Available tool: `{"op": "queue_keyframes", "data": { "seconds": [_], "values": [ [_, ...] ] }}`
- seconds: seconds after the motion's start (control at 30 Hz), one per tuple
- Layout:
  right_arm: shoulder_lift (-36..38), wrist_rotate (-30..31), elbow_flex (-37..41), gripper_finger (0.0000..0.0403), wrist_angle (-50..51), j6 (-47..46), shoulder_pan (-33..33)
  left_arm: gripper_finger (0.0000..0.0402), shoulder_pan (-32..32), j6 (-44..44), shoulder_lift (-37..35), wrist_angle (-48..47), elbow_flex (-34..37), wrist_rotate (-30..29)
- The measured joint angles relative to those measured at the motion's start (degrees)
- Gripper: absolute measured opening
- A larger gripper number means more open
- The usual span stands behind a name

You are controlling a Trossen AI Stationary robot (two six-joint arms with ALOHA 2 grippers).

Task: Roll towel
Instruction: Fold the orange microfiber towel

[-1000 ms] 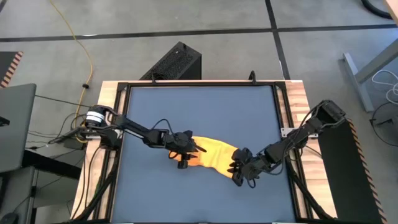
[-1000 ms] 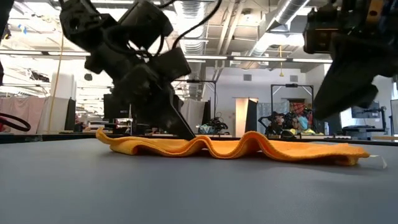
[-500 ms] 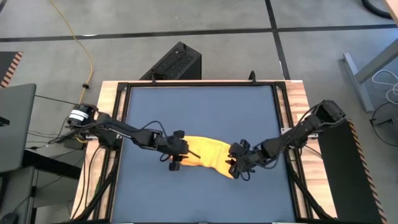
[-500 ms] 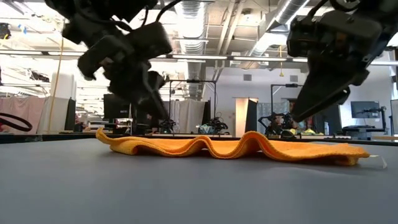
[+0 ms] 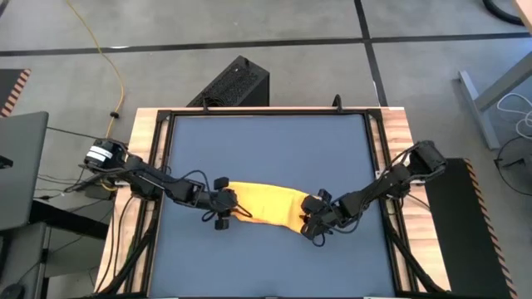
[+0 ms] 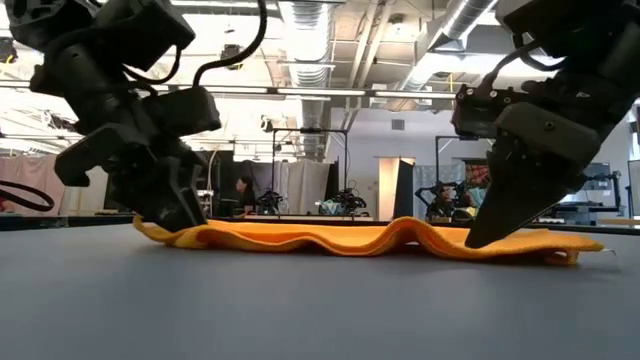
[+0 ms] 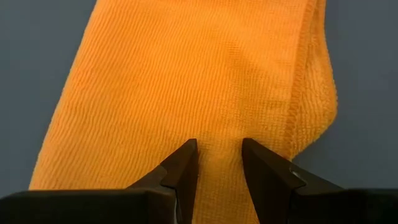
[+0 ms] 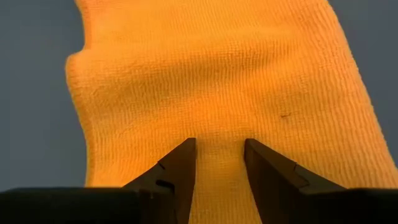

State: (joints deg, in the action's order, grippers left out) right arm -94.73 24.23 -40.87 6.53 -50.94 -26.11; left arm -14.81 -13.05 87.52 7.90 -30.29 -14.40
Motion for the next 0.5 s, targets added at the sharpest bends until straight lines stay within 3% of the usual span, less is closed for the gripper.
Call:
{"op": "queue_keyframes", "data": {
  "seconds": [0.37, 0.5],
  "values": [
    [-0.21, -0.14, 0.03, 0.0164, -0.17, -0.18, 0.07, 0.0115, -0.89, 2.85, 0.10, 1.29, 0.40, -2.38],
    [1.03, -0.90, 0.11, 0.0164, 0.42, 0.29, 0.09, 0.0093, 0.71, 3.38, 0.16, 2.66, 0.42, -2.42]
  ]
}}
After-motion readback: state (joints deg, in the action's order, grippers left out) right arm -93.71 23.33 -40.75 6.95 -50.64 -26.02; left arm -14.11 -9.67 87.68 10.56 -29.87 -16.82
